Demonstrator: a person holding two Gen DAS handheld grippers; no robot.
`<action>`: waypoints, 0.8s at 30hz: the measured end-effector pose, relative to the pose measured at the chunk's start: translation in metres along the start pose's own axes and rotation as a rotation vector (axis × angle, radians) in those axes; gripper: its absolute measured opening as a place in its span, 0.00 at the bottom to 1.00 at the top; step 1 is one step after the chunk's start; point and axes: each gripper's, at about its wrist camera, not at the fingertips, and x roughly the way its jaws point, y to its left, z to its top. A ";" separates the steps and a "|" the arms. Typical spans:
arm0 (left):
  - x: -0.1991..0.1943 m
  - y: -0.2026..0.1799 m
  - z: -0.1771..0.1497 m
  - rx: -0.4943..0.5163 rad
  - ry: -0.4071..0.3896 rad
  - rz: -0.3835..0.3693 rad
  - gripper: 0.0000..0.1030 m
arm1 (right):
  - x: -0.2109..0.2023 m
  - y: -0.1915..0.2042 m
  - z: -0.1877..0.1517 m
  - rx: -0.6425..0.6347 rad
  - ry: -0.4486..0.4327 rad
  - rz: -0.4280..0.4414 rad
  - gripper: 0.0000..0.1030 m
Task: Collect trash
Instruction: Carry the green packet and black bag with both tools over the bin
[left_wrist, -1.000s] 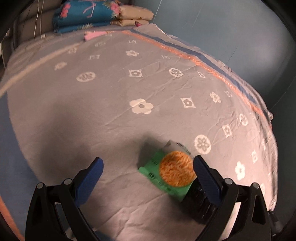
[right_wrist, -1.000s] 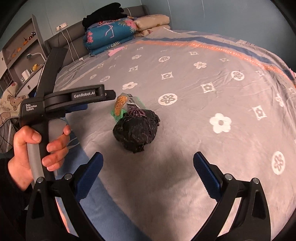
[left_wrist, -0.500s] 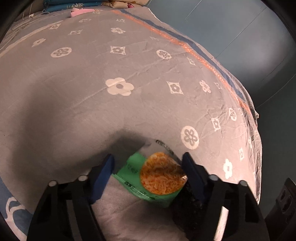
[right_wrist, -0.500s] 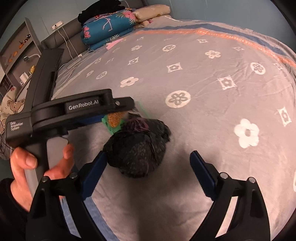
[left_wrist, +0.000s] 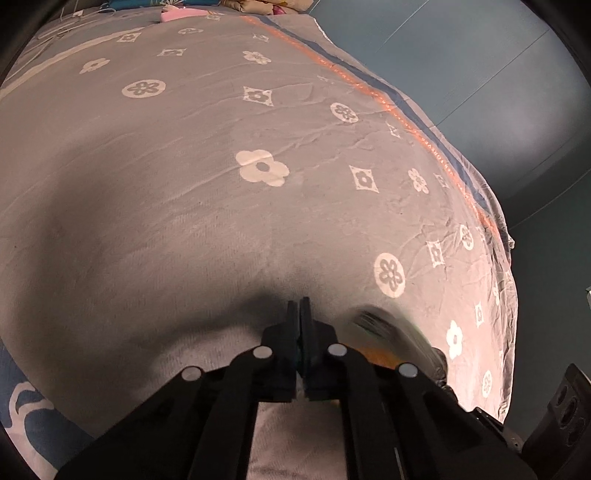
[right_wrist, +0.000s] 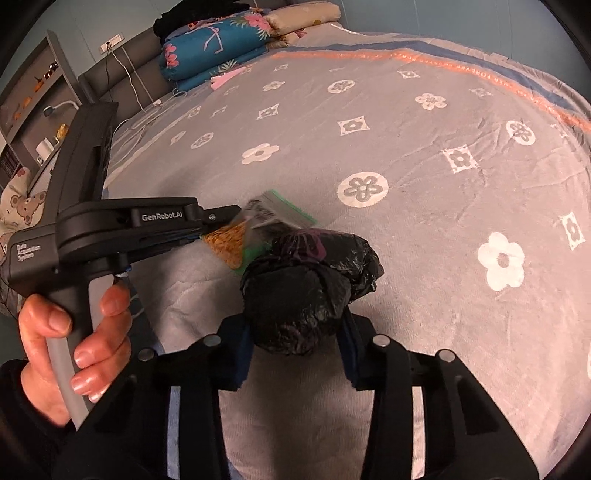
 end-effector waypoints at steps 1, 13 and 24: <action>-0.002 -0.001 0.000 0.004 -0.004 -0.002 0.01 | -0.004 0.000 -0.001 -0.003 -0.004 0.002 0.34; -0.049 -0.005 -0.005 0.010 -0.057 -0.007 0.00 | -0.057 0.009 -0.020 -0.033 -0.030 0.001 0.32; -0.101 -0.012 -0.031 0.034 -0.094 -0.014 0.00 | -0.121 0.015 -0.050 -0.048 -0.068 0.000 0.32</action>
